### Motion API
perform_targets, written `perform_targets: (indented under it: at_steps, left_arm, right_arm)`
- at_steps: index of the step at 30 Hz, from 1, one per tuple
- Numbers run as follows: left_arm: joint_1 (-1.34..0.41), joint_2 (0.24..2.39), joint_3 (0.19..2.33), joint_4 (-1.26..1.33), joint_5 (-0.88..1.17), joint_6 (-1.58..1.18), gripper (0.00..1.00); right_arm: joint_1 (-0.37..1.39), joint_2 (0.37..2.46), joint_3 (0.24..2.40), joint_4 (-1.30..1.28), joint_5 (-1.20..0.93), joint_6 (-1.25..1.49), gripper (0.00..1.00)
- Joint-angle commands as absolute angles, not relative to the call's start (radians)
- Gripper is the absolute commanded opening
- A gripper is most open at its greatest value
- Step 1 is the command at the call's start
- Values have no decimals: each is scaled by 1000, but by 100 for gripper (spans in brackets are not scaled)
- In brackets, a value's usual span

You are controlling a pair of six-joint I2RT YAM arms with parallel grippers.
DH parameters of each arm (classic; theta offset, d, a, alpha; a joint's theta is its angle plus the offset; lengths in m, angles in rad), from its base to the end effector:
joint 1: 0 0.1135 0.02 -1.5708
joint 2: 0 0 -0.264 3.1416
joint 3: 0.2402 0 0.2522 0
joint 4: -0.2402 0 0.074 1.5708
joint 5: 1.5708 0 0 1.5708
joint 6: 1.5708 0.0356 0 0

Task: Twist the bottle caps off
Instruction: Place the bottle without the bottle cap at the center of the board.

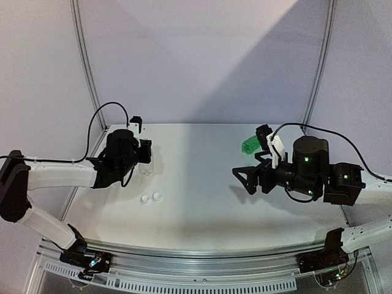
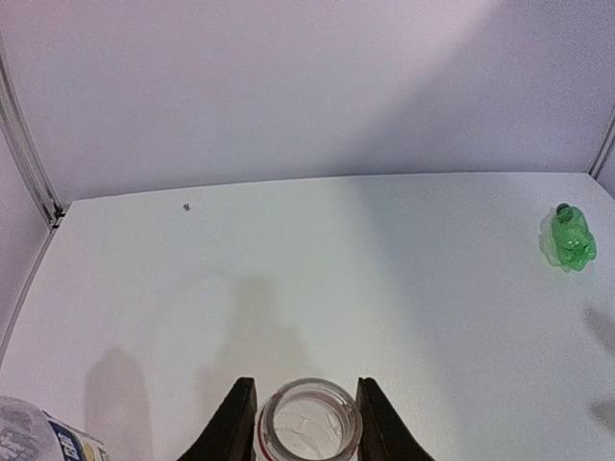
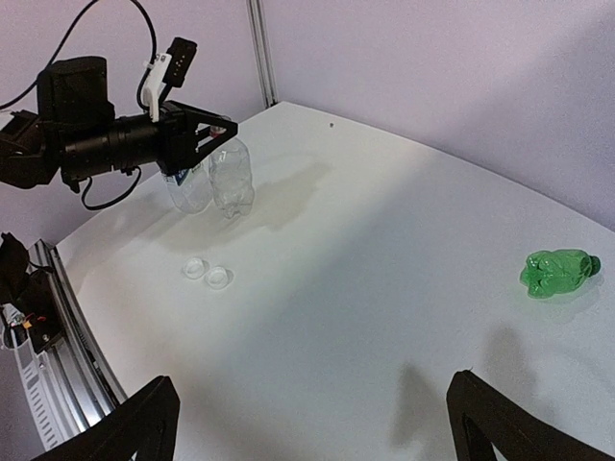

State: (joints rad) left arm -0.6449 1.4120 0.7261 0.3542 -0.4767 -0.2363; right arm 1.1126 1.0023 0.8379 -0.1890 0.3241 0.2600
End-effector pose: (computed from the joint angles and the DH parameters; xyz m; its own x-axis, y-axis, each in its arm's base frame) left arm 0.2541 -0.1707 0.2311 -0.2969 -0.0370 -0.9542 0.1213 0.9897 -0.0761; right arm 0.1121 0.2017 0.3178 -0.3325 -0.1233 -0.9350 -0.6545 0.7440 0.1347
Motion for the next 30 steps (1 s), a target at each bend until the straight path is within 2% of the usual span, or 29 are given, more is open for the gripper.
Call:
perform_targets:
  at_steps: [1,14,17,25,30]
  left_arm:
    - [-604,1466,704,438,-440,-265,0]
    - [-557,1552,671,473,-426,-306,2]
    - [-557,1540,651,473,-464,-334,18]
    - [-557,1511,636,456,-476,-320,44]
    - [-557,1493,650,426,-456,-313,55]
  right_arm:
    - [1115,1034,853,-186,341,241,99]
    - [1116,1066,866,-167,334,228,99]
    - [1116,1070,867,-166,335,229,99]
    - [1115,1079,867,-163,338,236,99]
    - [1115,1087,875,-161,335,234,99]
